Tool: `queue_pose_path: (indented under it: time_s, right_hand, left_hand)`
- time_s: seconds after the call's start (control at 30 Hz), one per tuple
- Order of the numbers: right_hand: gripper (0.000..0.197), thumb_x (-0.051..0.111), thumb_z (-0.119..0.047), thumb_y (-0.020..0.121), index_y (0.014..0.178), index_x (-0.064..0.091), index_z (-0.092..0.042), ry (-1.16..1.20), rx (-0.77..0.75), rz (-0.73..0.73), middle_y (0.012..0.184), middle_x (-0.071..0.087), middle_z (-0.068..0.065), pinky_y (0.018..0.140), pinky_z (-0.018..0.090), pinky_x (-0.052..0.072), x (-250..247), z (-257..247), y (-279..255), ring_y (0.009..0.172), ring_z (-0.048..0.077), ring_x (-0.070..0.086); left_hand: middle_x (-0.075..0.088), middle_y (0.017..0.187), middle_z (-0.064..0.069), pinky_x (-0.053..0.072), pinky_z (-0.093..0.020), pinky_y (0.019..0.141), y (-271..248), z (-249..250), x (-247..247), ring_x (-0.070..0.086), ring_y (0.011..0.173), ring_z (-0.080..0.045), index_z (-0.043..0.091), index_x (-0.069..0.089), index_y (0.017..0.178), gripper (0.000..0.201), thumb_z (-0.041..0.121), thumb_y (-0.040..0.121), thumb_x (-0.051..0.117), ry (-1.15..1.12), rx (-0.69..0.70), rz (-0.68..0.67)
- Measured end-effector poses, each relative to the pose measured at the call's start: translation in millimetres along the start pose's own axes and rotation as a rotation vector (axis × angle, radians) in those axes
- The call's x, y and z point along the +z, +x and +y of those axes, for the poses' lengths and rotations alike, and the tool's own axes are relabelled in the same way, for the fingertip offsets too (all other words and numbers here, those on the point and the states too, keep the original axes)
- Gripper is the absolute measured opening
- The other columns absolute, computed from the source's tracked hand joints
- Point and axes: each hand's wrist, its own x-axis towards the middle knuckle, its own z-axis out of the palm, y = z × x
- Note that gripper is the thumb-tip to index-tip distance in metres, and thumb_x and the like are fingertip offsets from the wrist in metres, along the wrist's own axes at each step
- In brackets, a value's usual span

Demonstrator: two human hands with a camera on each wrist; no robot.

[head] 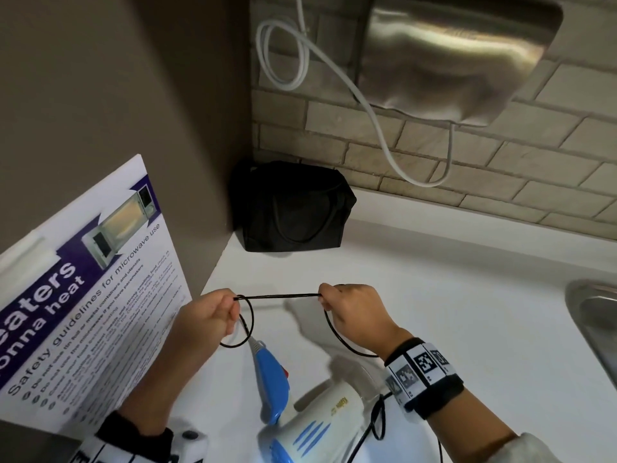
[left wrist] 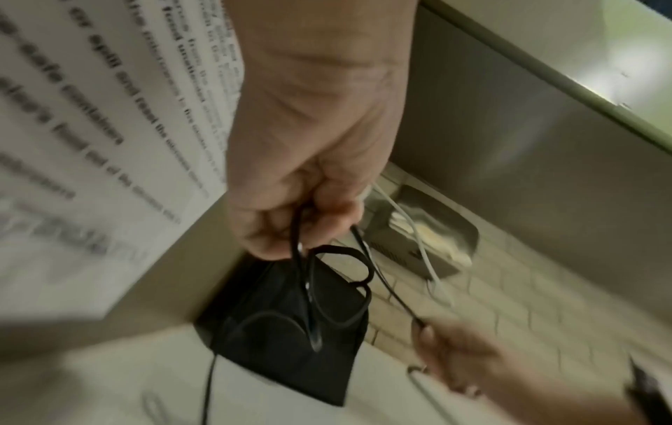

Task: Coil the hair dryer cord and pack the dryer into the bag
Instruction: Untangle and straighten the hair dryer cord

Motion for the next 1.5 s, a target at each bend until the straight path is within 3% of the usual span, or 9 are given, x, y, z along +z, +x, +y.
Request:
queue_pose_path:
  time_s: [0.23,0.4,0.53,0.6,0.7,0.83,1.03,1.2,1.5]
  right_hand:
    - [0.021,0.034,-0.011,0.071,0.075,0.054,-0.017,-0.062,-0.106,-0.038,0.058,0.059,-0.004,0.045,0.024,0.03,-6,-11,1,0.05,0.021,0.052]
    - [0.022,0.054,-0.009,0.078,0.097,0.06,-0.021,-0.002,-0.18,0.155,0.106,0.058,0.003,0.086,0.034,0.041,-10,-20,3,0.101,0.022,0.05]
    - [0.086,0.072,-0.026,0.079,0.144,0.014,-0.029,0.288,0.167,0.188,0.144,0.026,0.01,0.105,0.036,0.029,-8,-16,-4,0.133,0.023,0.031]
    - [0.09,0.067,-0.027,0.086,0.147,0.001,-0.03,0.589,0.241,0.022,0.14,0.041,0.003,0.106,0.029,0.033,-1,-15,-5,0.128,0.014,0.042]
    - [0.045,0.05,-0.035,0.096,0.138,0.041,-0.023,0.732,0.217,-0.157,0.106,0.071,-0.003,0.097,0.027,0.043,7,-10,-6,0.105,0.009,0.062]
    - [0.03,0.04,-0.033,0.1,0.107,0.068,-0.022,1.083,0.248,-0.305,0.069,0.061,-0.002,0.078,0.021,0.047,-2,-17,-5,0.07,0.008,0.058]
    - [0.028,0.041,-0.023,0.101,0.081,0.06,-0.018,1.299,0.41,0.028,0.066,0.048,-0.003,0.065,0.022,0.036,-8,6,9,0.062,0.009,0.043]
    - [0.015,0.062,-0.036,0.088,0.081,0.062,-0.022,1.653,0.326,0.147,0.064,0.052,-0.007,0.073,0.023,0.036,-23,31,5,0.065,0.011,0.044]
    - [0.026,0.054,0.002,0.089,0.083,0.076,-0.008,0.819,0.351,-0.369,0.059,0.062,-0.008,0.071,0.016,0.043,-6,62,-25,0.062,0.002,0.055]
  left_hand:
    - [0.061,0.094,-0.001,0.044,-0.033,0.078,-15,26,47,0.059,0.09,-0.023,0.015,0.055,0.102,0.016,0.018,0.096,0.041,0.647,0.326,-0.097]
    - [0.049,0.071,-0.001,0.032,-0.028,0.063,-9,40,65,0.042,0.067,-0.017,0.027,0.048,0.067,0.024,0.011,0.084,0.044,0.102,0.064,-0.174]
    - [0.043,0.06,0.002,0.028,-0.018,0.054,-4,42,50,0.032,0.057,-0.012,0.018,0.044,0.06,0.036,-0.014,0.073,0.035,0.022,0.096,-0.148]
    - [0.04,0.058,0.001,0.025,-0.015,0.051,-3,45,45,0.03,0.057,-0.01,0.016,0.042,0.058,0.037,-0.018,0.072,0.032,-0.018,0.103,-0.149]
    - [0.04,0.053,0.005,0.027,-0.015,0.053,-1,48,41,0.032,0.054,-0.008,0.014,0.04,0.056,0.037,-0.019,0.069,0.028,-0.086,0.117,-0.171]
    - [0.043,0.049,0.009,0.032,-0.012,0.057,0,49,34,0.035,0.054,-0.006,0.011,0.04,0.058,0.038,-0.021,0.072,0.027,-0.181,0.107,-0.209]
    - [0.039,0.053,0.007,0.028,-0.028,0.062,-3,22,40,0.033,0.063,-0.018,0.018,0.038,0.055,0.037,-0.014,0.072,0.03,-0.08,-0.017,-0.444]
    - [0.04,0.053,0.008,0.025,-0.018,0.046,2,5,44,0.032,0.054,-0.013,0.016,0.04,0.057,0.031,-0.01,0.073,0.035,0.014,-0.189,-0.284]
    - [0.035,0.056,0.002,0.011,-0.025,0.047,19,11,24,0.026,0.041,-0.005,0.014,0.03,0.061,0.042,-0.022,0.074,0.014,-0.583,-0.224,-0.007]
